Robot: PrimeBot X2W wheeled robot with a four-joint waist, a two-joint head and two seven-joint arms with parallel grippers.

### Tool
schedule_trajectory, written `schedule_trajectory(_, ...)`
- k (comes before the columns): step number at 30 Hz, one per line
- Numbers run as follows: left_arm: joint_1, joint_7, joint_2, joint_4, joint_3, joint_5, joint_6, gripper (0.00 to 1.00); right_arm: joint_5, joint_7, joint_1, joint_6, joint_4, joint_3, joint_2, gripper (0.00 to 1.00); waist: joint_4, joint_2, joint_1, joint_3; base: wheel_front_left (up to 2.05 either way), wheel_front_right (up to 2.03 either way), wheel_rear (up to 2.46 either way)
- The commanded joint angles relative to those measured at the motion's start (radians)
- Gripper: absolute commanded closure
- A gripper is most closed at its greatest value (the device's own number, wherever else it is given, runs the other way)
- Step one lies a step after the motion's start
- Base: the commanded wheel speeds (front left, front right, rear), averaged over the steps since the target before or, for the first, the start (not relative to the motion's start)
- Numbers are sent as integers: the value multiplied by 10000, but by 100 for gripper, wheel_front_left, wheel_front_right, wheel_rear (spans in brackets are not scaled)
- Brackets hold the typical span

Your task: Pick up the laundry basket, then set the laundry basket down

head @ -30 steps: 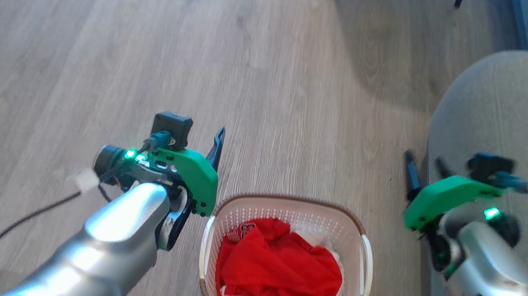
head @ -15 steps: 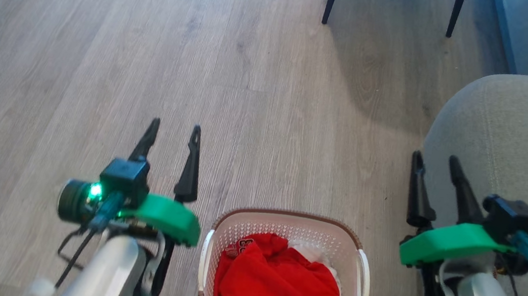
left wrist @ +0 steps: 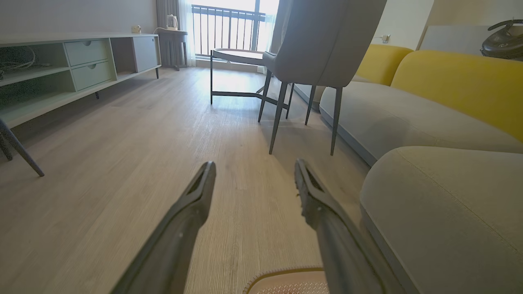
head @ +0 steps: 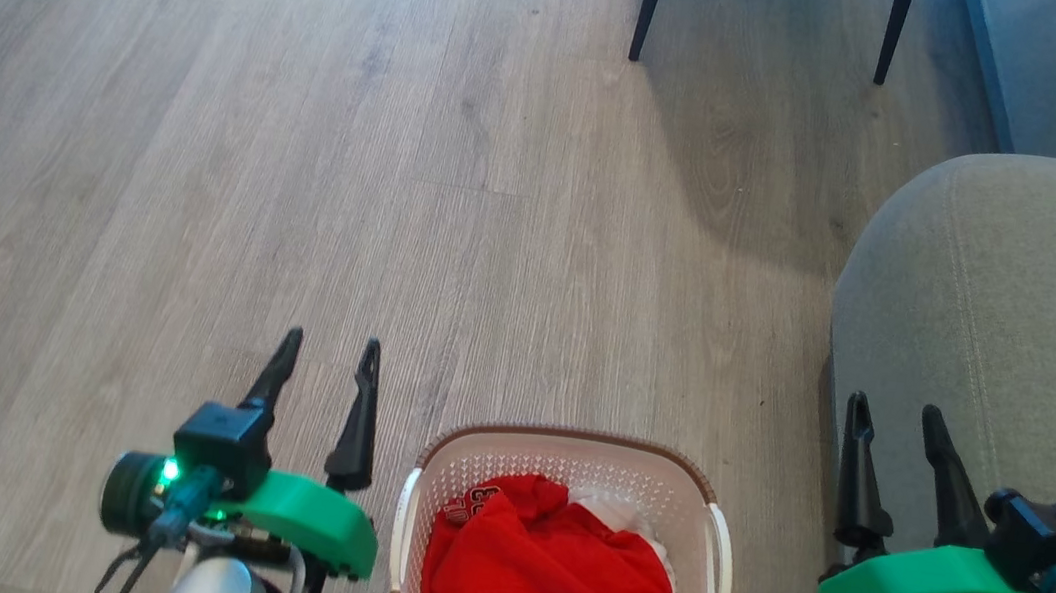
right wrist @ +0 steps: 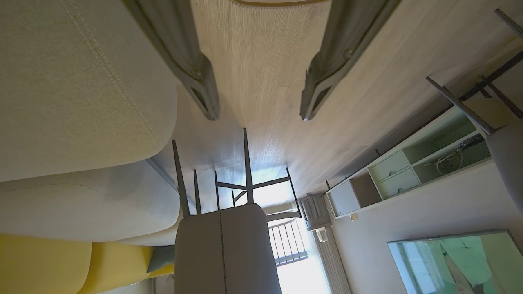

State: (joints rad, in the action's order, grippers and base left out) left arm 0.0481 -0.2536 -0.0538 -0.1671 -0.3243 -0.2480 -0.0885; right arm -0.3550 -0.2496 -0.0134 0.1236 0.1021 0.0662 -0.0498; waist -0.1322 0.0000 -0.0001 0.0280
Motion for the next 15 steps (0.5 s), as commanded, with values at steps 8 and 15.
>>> schedule_trajectory(8, 229, -81, 34, 313, 396, -132, 296, 0, 225, -122, 124, 71, -404, -47, -6, 0, 4, 0, 1, 5, 0, 0, 0)
schedule_trajectory(15, 197, -82, 35, 535, 567, -287, 407, 0, 230, -122, 189, 71, -444, -52, -5, 0, 6, 0, 1, 2, 0, 0, 0)
